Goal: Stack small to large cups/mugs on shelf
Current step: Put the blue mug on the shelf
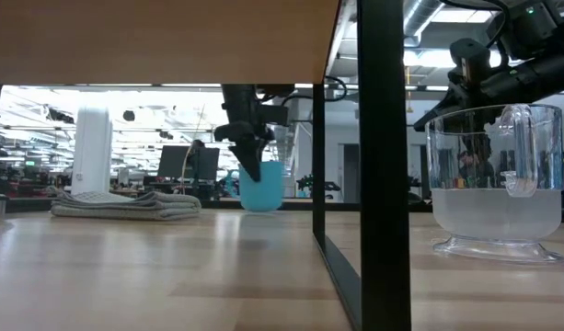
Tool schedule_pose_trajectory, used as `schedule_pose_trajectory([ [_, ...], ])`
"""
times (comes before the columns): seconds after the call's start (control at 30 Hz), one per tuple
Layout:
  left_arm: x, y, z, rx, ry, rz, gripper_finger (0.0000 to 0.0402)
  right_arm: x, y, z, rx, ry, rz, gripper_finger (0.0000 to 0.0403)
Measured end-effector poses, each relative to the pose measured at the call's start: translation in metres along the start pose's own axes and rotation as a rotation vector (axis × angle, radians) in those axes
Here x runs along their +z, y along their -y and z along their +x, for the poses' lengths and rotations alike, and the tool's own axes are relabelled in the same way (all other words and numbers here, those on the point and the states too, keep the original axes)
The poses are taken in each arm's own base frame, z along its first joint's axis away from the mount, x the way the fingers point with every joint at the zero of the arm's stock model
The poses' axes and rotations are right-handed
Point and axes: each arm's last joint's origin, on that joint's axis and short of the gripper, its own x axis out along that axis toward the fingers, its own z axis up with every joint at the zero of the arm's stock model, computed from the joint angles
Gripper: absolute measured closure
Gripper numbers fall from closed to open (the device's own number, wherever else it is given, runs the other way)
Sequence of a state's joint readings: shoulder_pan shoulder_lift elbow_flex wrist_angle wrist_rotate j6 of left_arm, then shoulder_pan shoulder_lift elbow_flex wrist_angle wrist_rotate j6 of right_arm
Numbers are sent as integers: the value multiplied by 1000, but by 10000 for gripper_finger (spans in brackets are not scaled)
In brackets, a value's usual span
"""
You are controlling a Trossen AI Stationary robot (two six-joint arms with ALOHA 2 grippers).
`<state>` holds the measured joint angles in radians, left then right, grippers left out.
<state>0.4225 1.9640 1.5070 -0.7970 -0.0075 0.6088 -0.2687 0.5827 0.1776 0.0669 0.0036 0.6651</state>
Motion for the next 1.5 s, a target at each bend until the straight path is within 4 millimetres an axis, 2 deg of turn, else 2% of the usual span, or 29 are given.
schedule_pose_trajectory([
  [0.13,-3,2,-7,-9,-27,-80,399,0,0,0,0,0,0,376],
  [0.27,-7,4,-32,2,-11,-170,400,0,0,0,1,-1,0,376],
  [0.37,-10,5,-62,32,50,-234,400,0,0,0,1,-2,0,376],
  [0.57,-24,13,-139,73,258,-443,401,0,0,0,1,-2,-1,376],
  [0.73,-39,34,-195,82,407,-602,401,0,0,0,2,-2,-1,376],
  [0.87,-53,56,-227,55,467,-709,401,0,0,0,2,-1,-1,376],
  [0.97,-59,74,-239,63,454,-763,401,0,0,0,2,-2,-1,376],
  [1.07,-63,91,-242,73,403,-820,401,0,0,0,3,-2,0,376],
  [1.5,-50,150,-249,-103,379,-1016,401,0,0,0,1,-4,17,376],
])
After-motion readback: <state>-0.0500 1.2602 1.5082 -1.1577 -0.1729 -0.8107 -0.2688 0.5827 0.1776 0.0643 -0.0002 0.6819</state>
